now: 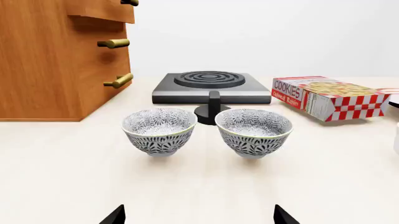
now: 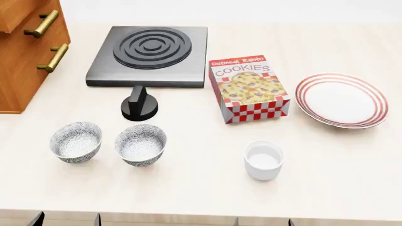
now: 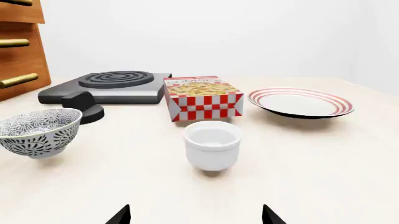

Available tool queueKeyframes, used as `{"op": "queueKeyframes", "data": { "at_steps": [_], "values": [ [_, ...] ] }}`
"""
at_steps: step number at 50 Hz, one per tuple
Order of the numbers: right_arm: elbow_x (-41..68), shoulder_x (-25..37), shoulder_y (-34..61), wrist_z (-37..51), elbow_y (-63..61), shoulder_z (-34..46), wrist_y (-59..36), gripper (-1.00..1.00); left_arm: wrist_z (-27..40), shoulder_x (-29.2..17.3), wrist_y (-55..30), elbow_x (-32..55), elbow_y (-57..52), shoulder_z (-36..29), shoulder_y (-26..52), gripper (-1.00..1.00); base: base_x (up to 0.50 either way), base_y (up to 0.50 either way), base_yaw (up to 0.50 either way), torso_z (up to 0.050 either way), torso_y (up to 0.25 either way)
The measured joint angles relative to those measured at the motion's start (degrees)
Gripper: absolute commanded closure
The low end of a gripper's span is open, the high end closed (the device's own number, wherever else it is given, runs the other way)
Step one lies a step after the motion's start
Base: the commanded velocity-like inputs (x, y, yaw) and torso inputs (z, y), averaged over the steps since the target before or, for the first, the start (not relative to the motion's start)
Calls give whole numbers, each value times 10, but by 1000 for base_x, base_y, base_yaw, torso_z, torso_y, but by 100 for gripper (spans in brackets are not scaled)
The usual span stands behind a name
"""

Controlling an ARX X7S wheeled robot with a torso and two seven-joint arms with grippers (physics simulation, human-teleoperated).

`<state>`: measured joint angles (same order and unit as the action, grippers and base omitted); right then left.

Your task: Pick the akita bowl from table center and place it on the plate.

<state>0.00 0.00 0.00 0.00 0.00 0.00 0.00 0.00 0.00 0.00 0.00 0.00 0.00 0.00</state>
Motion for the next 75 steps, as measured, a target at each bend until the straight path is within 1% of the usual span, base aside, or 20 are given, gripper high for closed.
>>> {"op": "queueKeyframes", "data": {
  "at_steps": [7,12,25,35,45,57,67,75],
  "values": [
    [10,8,-4,5,-7,8,-3,-100,8,-7,-5,8,-7,-7,-3,-100,0,0,0,0,0],
    [19,17,-12,14,-34,9,-14,-100,14,-16,-23,19,-27,-11,-2,-100,0,0,0,0,0],
    [44,46,-74,66,-214,-48,-63,-100,28,-45,-125,59,-111,1,42,-100,10,0,0,0,0],
    [51,59,-108,94,-291,-75,-72,-100,35,-61,-156,78,-144,9,57,-100,474,0,0,0,0],
    [53,68,-121,111,-310,-84,-68,-100,41,-70,-168,94,-158,14,63,-100,100,0,0,0,0],
    [56,76,-132,120,-314,-83,-56,-100,46,-75,-175,108,-165,14,64,-100,500,0,0,0,0],
    [53,81,-137,129,-313,-79,-45,-100,50,-78,-178,120,-169,13,63,-100,16,0,0,0,0],
    [58,86,-139,131,-312,-75,-39,-100,53,-82,-181,127,-173,11,63,-100,345,0,0,0,0]
  ]
}}
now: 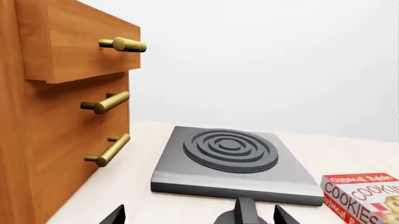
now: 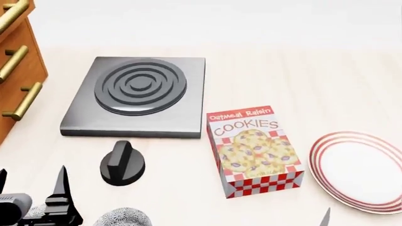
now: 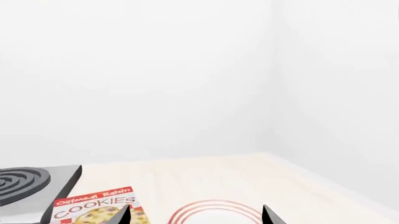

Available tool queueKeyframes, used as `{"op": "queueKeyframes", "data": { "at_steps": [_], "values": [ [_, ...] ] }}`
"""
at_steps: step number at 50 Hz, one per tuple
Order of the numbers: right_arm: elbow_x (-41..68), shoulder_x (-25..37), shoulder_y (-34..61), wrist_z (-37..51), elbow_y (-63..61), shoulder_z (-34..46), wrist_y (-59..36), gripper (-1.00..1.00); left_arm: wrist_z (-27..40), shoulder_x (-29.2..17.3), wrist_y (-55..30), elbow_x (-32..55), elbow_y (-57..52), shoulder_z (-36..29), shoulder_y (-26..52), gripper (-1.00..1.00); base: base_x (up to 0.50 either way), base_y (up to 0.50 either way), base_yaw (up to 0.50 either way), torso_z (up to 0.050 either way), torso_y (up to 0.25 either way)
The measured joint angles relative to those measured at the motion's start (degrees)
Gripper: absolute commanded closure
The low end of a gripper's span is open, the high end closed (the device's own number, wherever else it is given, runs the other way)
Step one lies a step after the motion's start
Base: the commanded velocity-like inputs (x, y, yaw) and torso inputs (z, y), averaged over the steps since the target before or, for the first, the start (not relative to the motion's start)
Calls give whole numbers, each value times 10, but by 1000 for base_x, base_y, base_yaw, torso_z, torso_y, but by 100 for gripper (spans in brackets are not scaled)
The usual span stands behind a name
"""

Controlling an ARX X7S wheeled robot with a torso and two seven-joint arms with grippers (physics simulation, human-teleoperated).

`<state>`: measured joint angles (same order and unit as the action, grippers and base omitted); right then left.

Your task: Pick the akita bowl from table center and place it on the plate.

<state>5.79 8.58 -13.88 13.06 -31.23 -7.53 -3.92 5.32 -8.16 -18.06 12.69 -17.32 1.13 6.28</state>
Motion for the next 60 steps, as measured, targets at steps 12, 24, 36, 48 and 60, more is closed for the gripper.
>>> {"op": "queueKeyframes", "data": {
  "at_steps": [12,24,36,48,60],
  "values": [
    [11,3,-1,4,3,4,9,-100,5,-5,-1,8,-3,-3,-1,-100,0,0,0,0,0],
    [51,14,18,6,-5,5,-26,-100,10,-10,-2,14,-2,-4,3,-100,119,0,0,0,0],
    [121,42,40,-45,-21,45,-63,-100,19,-15,0,20,-4,1,2,-100,0,0,0,0,0],
    [242,64,170,-85,5,97,-212,-100,48,-24,1,24,25,37,26,-100,0,0,0,0,0],
    [344,63,293,-100,61,131,-348,-100,73,-39,16,24,61,79,45,-100,0,0,0,0,0]
  ]
}}
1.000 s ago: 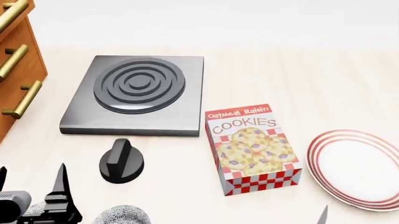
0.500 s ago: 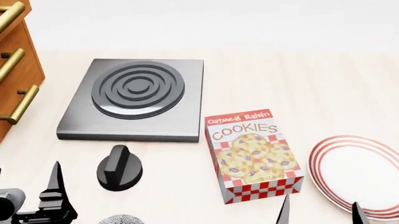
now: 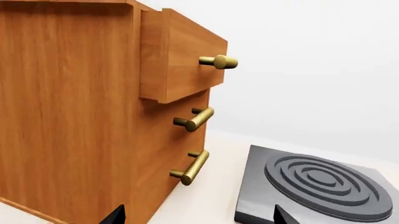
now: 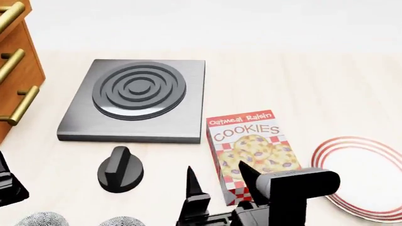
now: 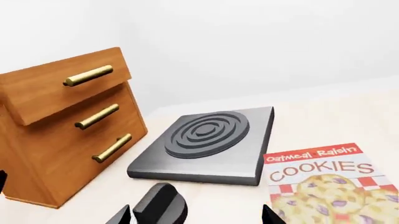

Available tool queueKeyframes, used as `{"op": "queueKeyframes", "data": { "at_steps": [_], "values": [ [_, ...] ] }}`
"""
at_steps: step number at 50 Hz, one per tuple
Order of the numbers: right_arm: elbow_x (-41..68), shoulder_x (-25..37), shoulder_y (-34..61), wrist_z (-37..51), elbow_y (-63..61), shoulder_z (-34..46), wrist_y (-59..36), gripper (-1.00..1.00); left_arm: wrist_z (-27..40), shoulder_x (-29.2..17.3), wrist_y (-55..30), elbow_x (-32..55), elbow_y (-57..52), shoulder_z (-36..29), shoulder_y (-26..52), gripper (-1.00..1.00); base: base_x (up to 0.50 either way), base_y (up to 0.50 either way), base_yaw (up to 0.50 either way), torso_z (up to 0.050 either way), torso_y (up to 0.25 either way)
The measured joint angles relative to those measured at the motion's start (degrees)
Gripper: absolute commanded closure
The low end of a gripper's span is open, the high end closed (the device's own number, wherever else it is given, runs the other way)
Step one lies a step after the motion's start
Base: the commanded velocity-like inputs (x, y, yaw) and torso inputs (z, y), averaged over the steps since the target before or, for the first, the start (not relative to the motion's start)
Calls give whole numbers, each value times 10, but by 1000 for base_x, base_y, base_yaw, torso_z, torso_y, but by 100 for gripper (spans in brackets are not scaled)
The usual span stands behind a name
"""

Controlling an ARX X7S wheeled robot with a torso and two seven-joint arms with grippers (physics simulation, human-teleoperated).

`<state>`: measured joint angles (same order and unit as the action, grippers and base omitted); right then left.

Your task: Pick the akita bowl from table center and place it on the plate.

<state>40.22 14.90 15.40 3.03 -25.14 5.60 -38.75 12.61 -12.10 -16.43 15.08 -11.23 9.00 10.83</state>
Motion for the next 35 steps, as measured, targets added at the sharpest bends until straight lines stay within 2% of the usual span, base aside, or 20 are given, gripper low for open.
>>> {"op": "queueKeyframes", "data": {
  "at_steps": [19,35],
  "values": [
    [122,-25,105,11,98,26,-161,-100,13,-11,16,8,17,30,-6,-100,0,0,0,0,0],
    [184,-7,129,71,100,25,-272,-100,16,-12,19,22,19,38,-8,-100,0,0,0,0,0]
  ]
}}
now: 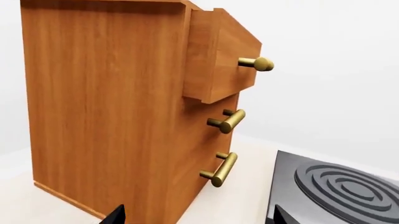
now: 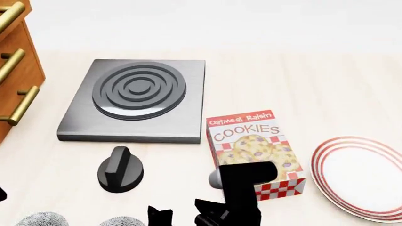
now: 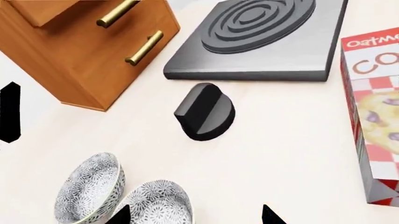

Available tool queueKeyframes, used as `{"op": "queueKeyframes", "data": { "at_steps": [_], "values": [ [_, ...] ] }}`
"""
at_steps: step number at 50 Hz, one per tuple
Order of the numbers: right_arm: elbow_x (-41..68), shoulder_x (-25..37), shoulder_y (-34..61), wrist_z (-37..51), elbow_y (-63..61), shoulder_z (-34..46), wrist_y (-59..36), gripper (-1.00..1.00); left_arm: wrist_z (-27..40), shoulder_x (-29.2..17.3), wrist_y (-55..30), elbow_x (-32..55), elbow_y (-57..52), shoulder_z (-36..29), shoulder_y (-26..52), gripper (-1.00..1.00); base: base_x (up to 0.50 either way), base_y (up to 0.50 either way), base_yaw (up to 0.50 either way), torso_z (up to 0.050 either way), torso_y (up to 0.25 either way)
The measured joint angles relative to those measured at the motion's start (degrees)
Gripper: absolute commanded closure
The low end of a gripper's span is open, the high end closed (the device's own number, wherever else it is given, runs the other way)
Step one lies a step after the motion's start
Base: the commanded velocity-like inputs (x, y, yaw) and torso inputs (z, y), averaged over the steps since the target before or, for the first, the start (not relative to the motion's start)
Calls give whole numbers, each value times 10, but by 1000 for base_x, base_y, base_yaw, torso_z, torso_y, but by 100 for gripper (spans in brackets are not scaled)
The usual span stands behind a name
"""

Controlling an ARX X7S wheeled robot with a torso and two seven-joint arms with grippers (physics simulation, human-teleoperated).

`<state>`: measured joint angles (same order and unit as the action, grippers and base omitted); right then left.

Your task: Pick the akita bowl from table center and place it on the plate.

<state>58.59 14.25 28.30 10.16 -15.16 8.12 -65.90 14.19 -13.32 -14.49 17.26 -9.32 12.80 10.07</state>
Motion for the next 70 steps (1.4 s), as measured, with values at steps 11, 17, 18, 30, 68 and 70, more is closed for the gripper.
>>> {"op": "queueKeyframes", "data": {
  "at_steps": [11,17,18,30,68,70],
  "values": [
    [9,7,3,7,6,8,-17,-100,2,-1,2,6,-1,2,-3,-100,0,0,0,0,0],
    [1,5,14,-4,29,22,-13,-100,2,-2,4,8,1,2,-4,-100,0,0,0,0,0],
    [-1,4,17,-7,34,25,-11,-100,3,-2,4,9,1,3,-4,-100,0,0,0,0,0],
    [-22,-6,39,-34,82,62,2,-100,5,-4,6,18,3,11,-10,-100,0,0,0,0,0],
    [-52,-9,64,-74,161,120,25,-100,11,-9,10,33,-1,13,-21,-100,0,0,0,0,0],
    [-53,-9,67,-76,164,123,25,-100,11,-9,10,33,-2,13,-22,-100,0,0,0,0,0]
  ]
}}
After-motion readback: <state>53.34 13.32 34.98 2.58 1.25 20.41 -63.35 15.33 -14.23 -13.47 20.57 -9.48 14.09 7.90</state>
